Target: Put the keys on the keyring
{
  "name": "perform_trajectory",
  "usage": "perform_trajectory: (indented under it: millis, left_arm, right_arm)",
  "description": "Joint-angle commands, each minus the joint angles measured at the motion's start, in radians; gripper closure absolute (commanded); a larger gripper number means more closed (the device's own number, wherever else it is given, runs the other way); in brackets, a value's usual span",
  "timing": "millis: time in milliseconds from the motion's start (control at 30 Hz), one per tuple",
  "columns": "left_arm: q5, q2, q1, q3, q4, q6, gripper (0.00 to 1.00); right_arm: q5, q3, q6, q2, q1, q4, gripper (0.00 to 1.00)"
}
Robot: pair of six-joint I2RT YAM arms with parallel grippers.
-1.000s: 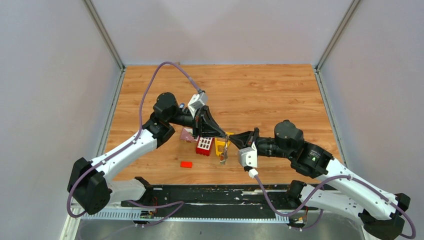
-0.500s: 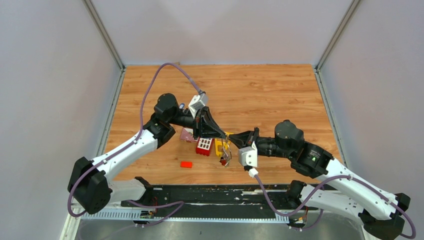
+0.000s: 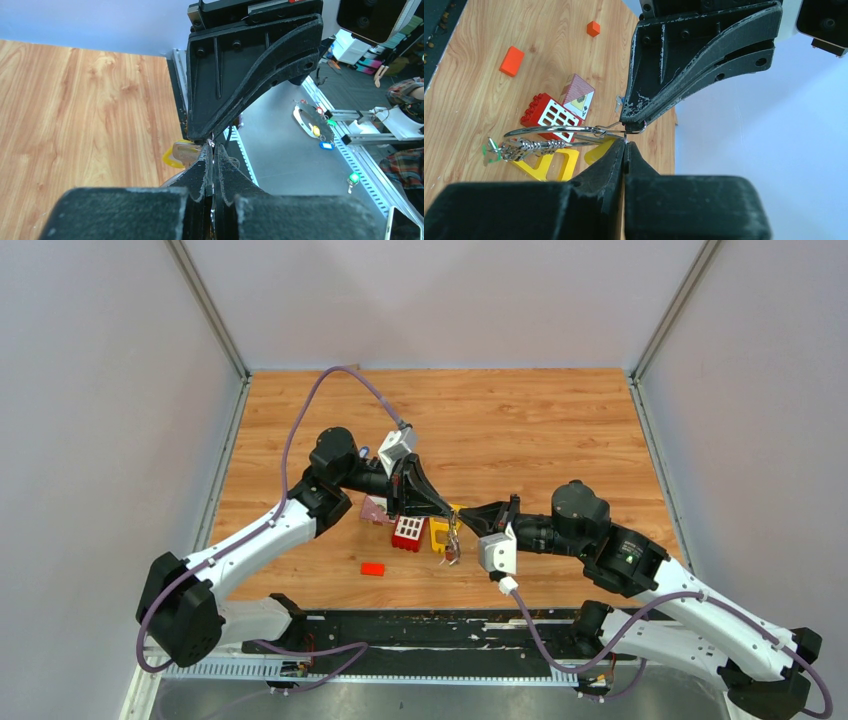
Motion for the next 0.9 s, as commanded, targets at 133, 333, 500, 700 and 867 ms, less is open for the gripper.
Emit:
perform_trajectory:
  millis: [133,333,500,700,867]
  left_arm:
    - [-0.008,0.002,-0.006,-0.003,0.049,-0.004,1.0]
    - [-0.009,0.006,-0.007,-0.003,0.054,-0.005,1.0]
    - [-0.009,0.01,-0.01,-0.004,0.061,-0.009,1.0]
    - [-0.009,0.015,-0.016,-0.007,0.064,-0.008,1.0]
    - [-0.011,0.019,-0.017,-0.011,0.065,-0.004,1.0]
  right_arm:
    - [-0.008,0.014,0.02,-0.014,0.006,0.047,1.0]
    - [-0.015,0.016,0.027,-0.013,0.007,0.049,1.0]
    - [-0.015,0.017,0.032,-0.012,0.007,0.053,1.0]
    - [-0.013,0.018,0.036,-0.01,0.011,0.059,1.0]
    - [-0.011,0.022,0.039,-0.008,0.013,0.059,1.0]
